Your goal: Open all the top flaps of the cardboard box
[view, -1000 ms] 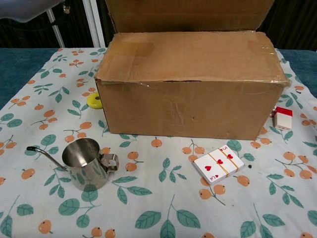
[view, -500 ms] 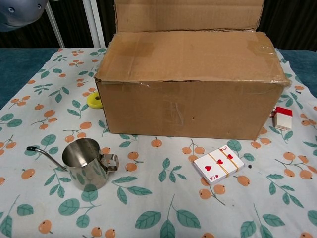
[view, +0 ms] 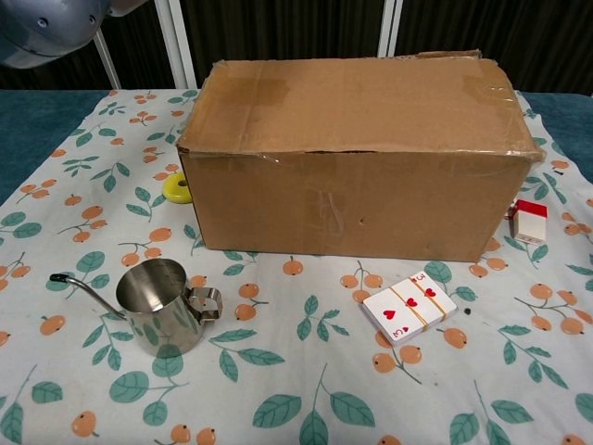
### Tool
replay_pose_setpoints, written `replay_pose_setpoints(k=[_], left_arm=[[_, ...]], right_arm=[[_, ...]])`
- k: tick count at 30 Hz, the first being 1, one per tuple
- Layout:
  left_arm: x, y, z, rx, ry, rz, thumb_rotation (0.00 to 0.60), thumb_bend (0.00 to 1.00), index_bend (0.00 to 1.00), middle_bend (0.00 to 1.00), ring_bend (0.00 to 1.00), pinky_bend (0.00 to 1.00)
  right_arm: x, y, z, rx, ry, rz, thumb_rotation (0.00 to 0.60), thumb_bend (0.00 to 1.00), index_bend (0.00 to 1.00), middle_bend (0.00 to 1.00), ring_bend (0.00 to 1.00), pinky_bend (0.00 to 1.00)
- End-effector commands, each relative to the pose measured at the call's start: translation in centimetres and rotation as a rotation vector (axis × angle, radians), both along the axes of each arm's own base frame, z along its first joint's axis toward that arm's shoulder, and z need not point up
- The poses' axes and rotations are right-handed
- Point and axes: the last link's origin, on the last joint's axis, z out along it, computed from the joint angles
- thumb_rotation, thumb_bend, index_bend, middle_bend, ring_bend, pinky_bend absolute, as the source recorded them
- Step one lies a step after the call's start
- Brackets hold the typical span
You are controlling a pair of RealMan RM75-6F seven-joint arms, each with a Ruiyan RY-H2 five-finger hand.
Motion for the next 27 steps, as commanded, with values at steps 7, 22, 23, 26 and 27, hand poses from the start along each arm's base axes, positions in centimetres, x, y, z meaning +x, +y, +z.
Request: replay_pose_setpoints(k=[7,22,23,26,27], left_arm=[[-0.6,-2.2,0.8,-0.201,-0.002,0.008,0.6,0.49,0.0,0.0,0.0,0.07],[-12.7,-12.0,4.6,-0.099,-0.148,0.13,0.6,0.48,0.0,0.0,0.0,0.04],[-14.0,-13.0,5.1,-0.089,-0.156,0.144,0.6,0.48,0.0,0.0,0.0,0.04],[-17.6,-15.4,6.3,-0.052,-0.166,0.196,0.6,0.46,0.0,0.0,0.0,0.04],[-18.7,-16.0,6.7,-0.038,-0.167,0.209,0.6,0.46,0.0,0.0,0.0,0.03]], right_arm=[[-0.1,0.1,-0.1,0.012,-0.002,-0.007,0.6,0.35,0.0,0.0,0.0,0.22],[-0.4,0.2,0.1,0.011,0.058,-0.013,0.6,0.35,0.0,0.0,0.0,0.22],[-0.4,0.2,0.1,0.005,0.064,-0.014,0.6,0.35,0.0,0.0,0.0,0.22],[-0.4,0.2,0.4,-0.008,0.081,-0.017,0.6,0.35,0.0,0.0,0.0,0.22],[-0.4,0.1,0.5,-0.012,0.09,-0.014,0.6,0.35,0.0,0.0,0.0,0.22]])
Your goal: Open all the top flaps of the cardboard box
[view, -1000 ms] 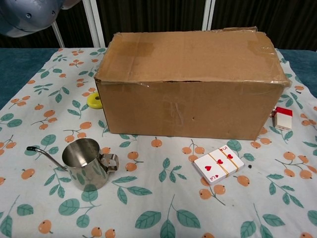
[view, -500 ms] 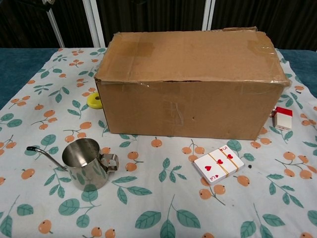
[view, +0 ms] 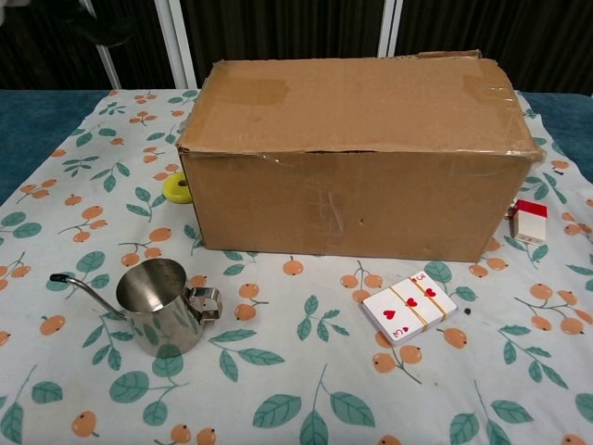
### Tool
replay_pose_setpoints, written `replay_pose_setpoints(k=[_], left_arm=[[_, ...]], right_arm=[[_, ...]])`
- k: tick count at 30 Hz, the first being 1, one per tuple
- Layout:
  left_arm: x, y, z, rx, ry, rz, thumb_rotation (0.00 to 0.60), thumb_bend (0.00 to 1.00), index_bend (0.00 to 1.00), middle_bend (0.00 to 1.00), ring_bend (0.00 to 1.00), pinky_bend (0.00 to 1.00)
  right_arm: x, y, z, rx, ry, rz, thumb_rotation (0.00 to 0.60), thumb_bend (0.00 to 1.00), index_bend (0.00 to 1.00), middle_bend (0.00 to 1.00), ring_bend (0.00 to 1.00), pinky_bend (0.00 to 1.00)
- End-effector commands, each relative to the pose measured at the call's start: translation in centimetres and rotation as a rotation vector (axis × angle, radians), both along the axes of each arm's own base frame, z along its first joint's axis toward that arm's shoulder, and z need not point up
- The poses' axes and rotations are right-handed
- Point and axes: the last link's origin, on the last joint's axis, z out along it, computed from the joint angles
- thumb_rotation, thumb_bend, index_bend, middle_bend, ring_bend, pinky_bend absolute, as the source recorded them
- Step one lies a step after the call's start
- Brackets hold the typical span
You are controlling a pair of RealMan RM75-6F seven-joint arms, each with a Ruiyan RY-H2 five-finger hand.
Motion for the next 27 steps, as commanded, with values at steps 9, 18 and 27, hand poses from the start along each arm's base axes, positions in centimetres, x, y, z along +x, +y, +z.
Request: replay_pose_setpoints(k=[9,18,27], left_arm=[[-14.0,-9.8,4.1,0.102,-0.046,0.208,0.6,0.44,0.0,0.0,0.0,0.03],[-17.6,-12.2,4.1,0.103,-0.105,0.279,0.6,0.26,0.0,0.0,0.0,0.01],[-17.8,-12.1,3.9,0.09,-0.134,0.291,0.6,0.27,0.0,0.0,0.0,0.01]], right_arm=[[2.0,-2.3,1.3,-0.029,0.091,0.069,0.6,0.36,0.0,0.0,0.0,0.22],[12.4,-11.7,3.0,-0.002,0.13,0.326,0.6,0.36,0.0,0.0,0.0,0.22],[19.3,-17.3,1.8,0.09,0.05,0.363,0.6,0.67,0.02,0.03,0.04,0.22]])
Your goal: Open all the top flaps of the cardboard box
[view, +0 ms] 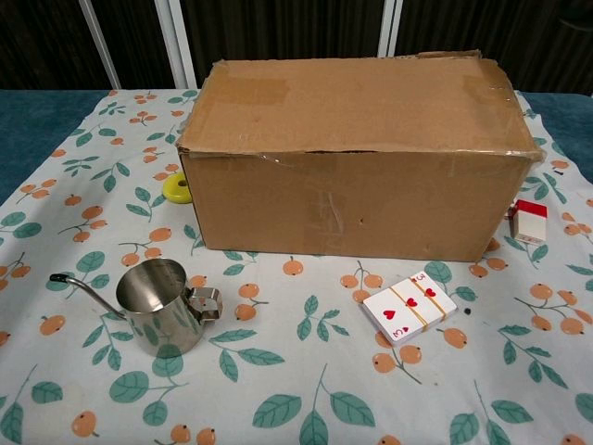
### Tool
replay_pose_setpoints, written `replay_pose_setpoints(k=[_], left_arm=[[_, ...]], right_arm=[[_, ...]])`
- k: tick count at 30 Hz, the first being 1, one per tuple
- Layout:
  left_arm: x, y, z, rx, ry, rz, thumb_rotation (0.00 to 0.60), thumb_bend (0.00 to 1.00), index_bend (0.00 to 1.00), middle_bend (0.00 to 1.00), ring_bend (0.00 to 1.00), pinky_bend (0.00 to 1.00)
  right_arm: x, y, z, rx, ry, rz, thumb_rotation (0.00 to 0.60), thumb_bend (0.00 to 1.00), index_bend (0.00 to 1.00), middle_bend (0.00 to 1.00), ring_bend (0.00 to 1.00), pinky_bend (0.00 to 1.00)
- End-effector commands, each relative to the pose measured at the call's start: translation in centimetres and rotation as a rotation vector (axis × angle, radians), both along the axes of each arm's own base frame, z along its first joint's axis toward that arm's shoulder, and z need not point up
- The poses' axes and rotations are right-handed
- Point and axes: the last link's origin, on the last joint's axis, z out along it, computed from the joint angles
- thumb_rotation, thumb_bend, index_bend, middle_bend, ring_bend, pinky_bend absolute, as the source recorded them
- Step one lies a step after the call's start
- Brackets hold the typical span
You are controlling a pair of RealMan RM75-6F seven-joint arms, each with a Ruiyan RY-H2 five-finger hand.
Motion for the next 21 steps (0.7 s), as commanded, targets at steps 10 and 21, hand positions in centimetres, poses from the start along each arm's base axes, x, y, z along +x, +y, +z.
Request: replay_pose_setpoints(k=[10,21], left_arm=[[-0.1,0.3,0.2,-0.002,-0.036,0.01,0.6,0.27,0.0,0.0,0.0,0.01],[-0.2,0.4,0.3,-0.009,-0.054,0.024,0.6,0.27,0.0,0.0,0.0,0.01]], right_arm=[[6.5,-4.9,-5.4,0.227,-0.027,-0.04,0.6,1.0,0.27,0.15,0.15,0.27],[7.7,-6.5,-7.3,0.231,-0.043,-0.081,0.6,1.0,0.33,0.26,0.23,0.29]])
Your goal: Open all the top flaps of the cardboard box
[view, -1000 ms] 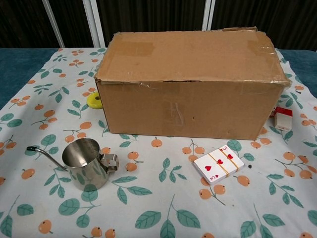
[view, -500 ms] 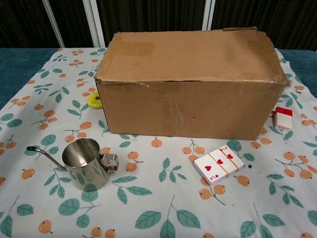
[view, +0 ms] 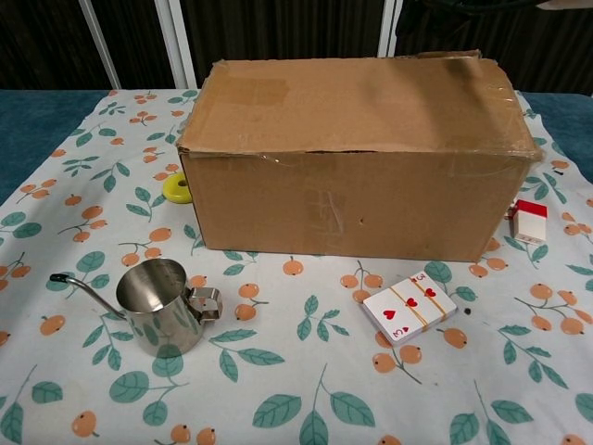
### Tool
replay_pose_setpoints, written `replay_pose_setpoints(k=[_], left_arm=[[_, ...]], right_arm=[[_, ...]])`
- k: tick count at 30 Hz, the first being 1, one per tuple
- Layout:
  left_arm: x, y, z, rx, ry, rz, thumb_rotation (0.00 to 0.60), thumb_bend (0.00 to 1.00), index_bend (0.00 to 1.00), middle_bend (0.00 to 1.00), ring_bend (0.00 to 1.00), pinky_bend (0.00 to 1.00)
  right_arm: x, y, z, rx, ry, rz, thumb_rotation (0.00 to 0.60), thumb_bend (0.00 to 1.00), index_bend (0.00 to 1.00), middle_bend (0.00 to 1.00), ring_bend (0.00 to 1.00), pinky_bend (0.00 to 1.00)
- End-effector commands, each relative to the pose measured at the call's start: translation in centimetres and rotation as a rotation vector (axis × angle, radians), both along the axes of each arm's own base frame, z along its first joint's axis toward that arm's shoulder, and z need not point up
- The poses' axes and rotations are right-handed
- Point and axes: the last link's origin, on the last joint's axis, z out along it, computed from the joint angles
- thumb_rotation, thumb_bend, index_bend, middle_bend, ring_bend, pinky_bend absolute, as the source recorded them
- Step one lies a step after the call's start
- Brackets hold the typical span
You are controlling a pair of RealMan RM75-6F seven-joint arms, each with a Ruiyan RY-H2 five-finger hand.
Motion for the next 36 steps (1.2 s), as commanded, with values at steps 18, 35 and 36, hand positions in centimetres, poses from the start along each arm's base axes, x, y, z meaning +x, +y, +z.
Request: replay_pose_setpoints(k=[18,35,36], left_arm=[[-0.1,0.2,0.0,-0.002,-0.02,0.011,0.6,0.27,0.0,0.0,0.0,0.01],[-0.1,0.2,0.1,0.0,-0.032,0.021,0.6,0.27,0.0,0.0,0.0,0.01],[-0.1,0.2,0.1,-0.001,-0.034,0.023,0.6,0.27,0.0,0.0,0.0,0.01]], right_arm=[[-0.6,0.3,-1.6,0.022,0.029,-0.034,0.6,1.0,0.38,0.32,0.28,0.29],[-0.4,0.9,-1.7,-0.002,0.03,0.006,0.6,1.0,0.38,0.32,0.28,0.29],[-0.5,0.9,-1.7,-0.001,0.032,0.002,0.6,1.0,0.38,0.32,0.28,0.29]])
